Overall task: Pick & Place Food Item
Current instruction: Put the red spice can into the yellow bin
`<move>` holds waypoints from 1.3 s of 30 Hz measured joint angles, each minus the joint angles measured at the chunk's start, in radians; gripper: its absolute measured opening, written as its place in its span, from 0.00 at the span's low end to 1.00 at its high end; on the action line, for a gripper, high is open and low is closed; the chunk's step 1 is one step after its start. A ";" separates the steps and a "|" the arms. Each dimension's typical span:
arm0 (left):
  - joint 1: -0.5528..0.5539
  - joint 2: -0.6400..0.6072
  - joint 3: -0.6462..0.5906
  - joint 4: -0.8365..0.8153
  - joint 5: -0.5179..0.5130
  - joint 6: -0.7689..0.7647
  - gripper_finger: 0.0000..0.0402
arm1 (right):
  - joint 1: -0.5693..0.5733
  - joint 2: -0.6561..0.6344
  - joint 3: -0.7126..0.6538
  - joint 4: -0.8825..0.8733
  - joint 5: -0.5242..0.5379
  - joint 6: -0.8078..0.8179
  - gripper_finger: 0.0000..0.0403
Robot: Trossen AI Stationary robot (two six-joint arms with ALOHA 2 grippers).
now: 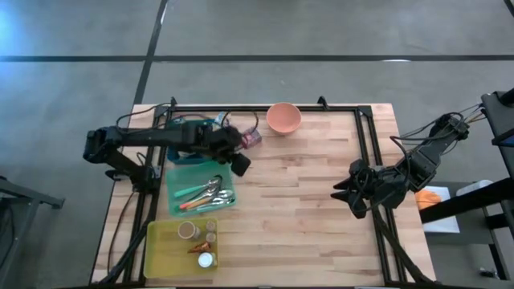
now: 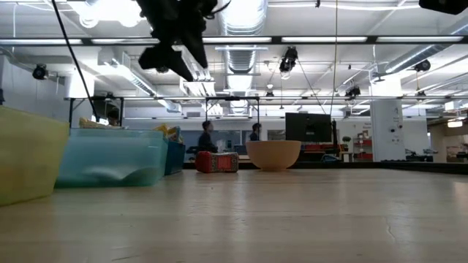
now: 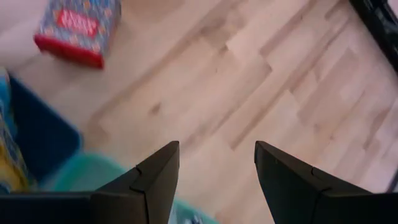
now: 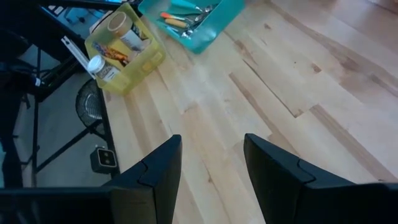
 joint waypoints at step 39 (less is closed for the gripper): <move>0.308 0.169 -0.002 0.261 0.045 0.171 0.55 | 0.000 0.000 -0.001 0.025 0.197 0.110 0.42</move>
